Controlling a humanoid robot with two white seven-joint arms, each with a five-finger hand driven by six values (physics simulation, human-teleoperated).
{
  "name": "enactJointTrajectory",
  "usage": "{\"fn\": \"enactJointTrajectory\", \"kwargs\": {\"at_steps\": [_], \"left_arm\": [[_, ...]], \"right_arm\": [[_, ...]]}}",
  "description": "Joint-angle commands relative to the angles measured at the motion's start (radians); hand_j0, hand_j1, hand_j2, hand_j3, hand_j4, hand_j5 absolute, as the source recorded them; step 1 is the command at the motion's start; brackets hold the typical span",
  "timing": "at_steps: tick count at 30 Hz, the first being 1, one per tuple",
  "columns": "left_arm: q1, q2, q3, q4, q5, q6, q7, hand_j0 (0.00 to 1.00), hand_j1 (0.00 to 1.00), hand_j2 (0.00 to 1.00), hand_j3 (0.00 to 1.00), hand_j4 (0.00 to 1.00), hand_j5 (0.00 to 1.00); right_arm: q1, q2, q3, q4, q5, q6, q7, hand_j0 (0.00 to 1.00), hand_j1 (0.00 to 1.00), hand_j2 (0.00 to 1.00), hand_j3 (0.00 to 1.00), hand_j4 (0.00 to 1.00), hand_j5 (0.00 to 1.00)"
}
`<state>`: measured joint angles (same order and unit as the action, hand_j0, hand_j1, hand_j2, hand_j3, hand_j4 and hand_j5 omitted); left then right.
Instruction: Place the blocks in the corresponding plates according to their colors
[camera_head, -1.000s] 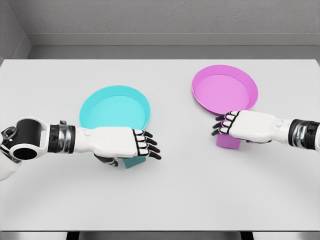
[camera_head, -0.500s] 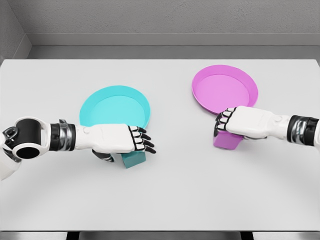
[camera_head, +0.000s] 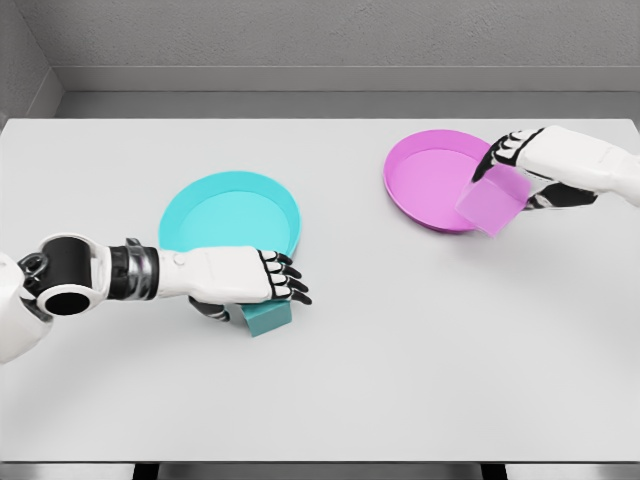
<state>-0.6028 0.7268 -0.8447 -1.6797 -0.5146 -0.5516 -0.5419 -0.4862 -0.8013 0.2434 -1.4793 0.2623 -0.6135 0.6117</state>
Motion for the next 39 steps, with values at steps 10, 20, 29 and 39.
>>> {"fn": "enactJointTrajectory", "kwargs": {"at_steps": [10, 20, 29, 39], "left_arm": [[0.002, -0.001, -0.007, -0.002, 0.001, -0.014, -0.001, 0.57, 0.57, 0.57, 0.57, 0.57, 0.57], [-0.026, 0.002, -0.004, -0.049, 0.03, -0.059, 0.002, 0.32, 0.32, 0.32, 0.32, 0.32, 0.32], [-0.086, 0.016, 0.041, -0.046, 0.13, -0.059, -0.001, 0.32, 0.32, 0.32, 0.32, 0.32, 0.32], [-0.126, 0.072, 0.199, 0.109, 0.177, -0.059, -0.006, 0.34, 0.34, 0.34, 0.34, 0.34, 0.34]], "right_arm": [[-0.201, 0.217, 0.039, 0.389, -0.014, 0.003, -0.001, 1.0, 1.0, 1.0, 1.0, 1.0, 1.0], [-0.175, 0.111, -0.131, 0.436, 0.011, 0.003, -0.001, 1.0, 1.0, 1.0, 1.0, 1.0, 1.0], [-0.16, 0.114, -0.049, 0.344, 0.043, 0.003, -0.001, 1.0, 1.0, 1.0, 1.0, 1.0, 1.0], [-0.157, 0.109, -0.049, 0.298, 0.041, 0.003, -0.001, 1.0, 1.0, 1.0, 1.0, 1.0, 1.0]]}}
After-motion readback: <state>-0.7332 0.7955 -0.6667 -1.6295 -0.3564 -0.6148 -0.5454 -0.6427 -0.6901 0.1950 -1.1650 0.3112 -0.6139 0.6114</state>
